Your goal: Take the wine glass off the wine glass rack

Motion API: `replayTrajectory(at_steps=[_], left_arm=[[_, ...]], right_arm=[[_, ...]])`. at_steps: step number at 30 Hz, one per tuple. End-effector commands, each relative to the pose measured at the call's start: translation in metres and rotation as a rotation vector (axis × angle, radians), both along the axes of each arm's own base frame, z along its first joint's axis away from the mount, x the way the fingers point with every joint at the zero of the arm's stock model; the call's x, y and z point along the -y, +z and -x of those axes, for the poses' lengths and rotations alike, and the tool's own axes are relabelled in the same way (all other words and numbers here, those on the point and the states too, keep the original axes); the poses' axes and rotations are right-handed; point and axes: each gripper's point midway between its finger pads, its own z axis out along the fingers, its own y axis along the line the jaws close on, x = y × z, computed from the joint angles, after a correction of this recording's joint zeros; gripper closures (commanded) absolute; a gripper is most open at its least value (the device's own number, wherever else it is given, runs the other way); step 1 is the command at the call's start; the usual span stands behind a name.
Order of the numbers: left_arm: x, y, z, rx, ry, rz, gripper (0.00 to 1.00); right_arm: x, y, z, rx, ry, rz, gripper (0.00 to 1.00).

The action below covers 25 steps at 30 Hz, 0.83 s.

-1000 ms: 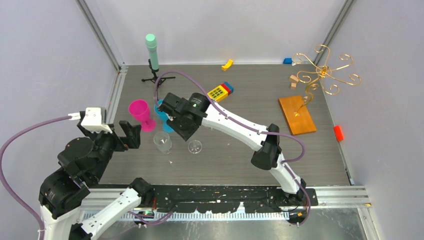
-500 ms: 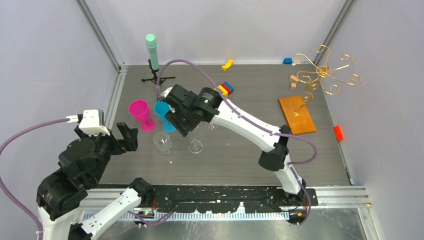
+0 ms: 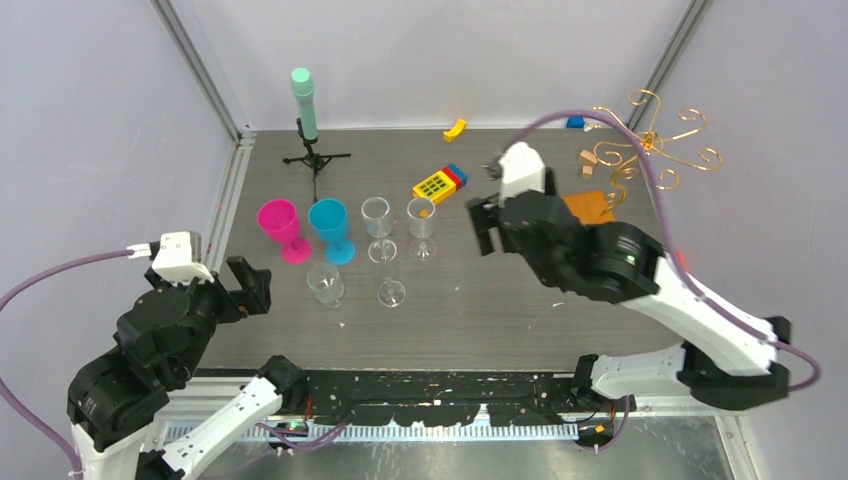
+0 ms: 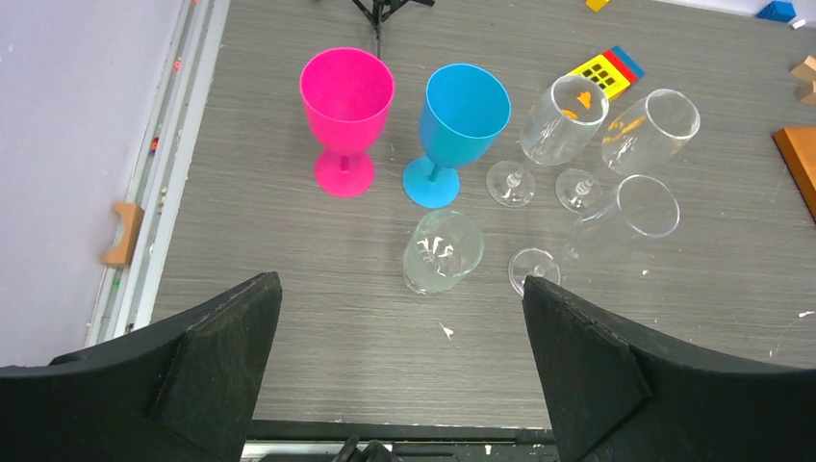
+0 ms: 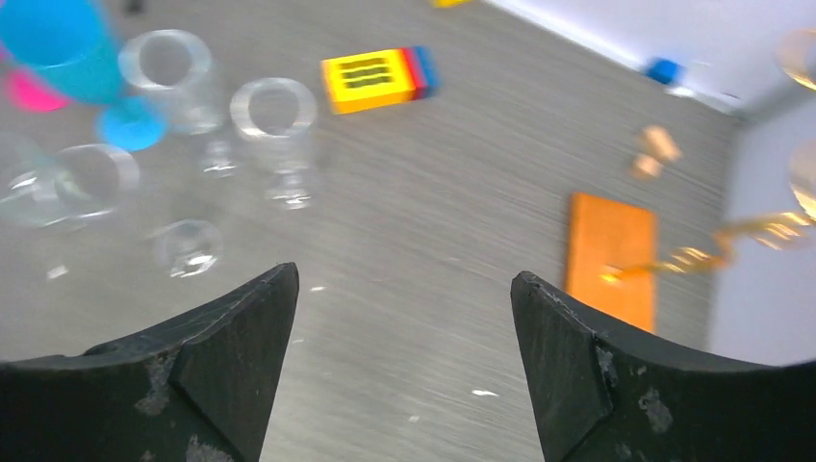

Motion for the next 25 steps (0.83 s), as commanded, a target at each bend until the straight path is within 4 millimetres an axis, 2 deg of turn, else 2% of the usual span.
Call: replayTrajectory(at_steps=[1, 2, 3, 4, 8, 15, 25], left_arm=[[-0.006, 0.002, 0.007, 0.025, 0.014, 0.032, 0.0], [-0.007, 0.003, 0.008, 0.034, 0.012, 0.034, 0.0], [-0.008, 0.005, 0.009, 0.043, 0.012, 0.035, 0.0], [-0.009, 0.008, 0.01, 0.054, 0.008, 0.038, 0.0], [-0.013, 0.02, 0.013, 0.102, 0.002, 0.037, 0.0], [-0.02, 0.035, 0.018, 0.159, 0.008, 0.045, 0.0], [-0.027, 0.043, 0.022, 0.202, 0.025, 0.064, 0.0]], right_arm=[[0.093, 0.021, -0.01, 0.224, -0.369, -0.031, 0.12], [0.114, 0.03, -0.003, 0.253, -0.412, -0.072, 0.12], [0.121, 0.025, -0.002, 0.26, -0.426, -0.073, 0.11], [0.137, 0.031, 0.004, 0.277, -0.446, -0.118, 0.11], [0.161, 0.029, 0.018, 0.298, -0.437, -0.252, 0.1], [0.173, 0.039, 0.032, 0.332, -0.363, -0.48, 0.1], [0.169, 0.036, 0.03, 0.332, -0.361, -0.476, 0.1]])
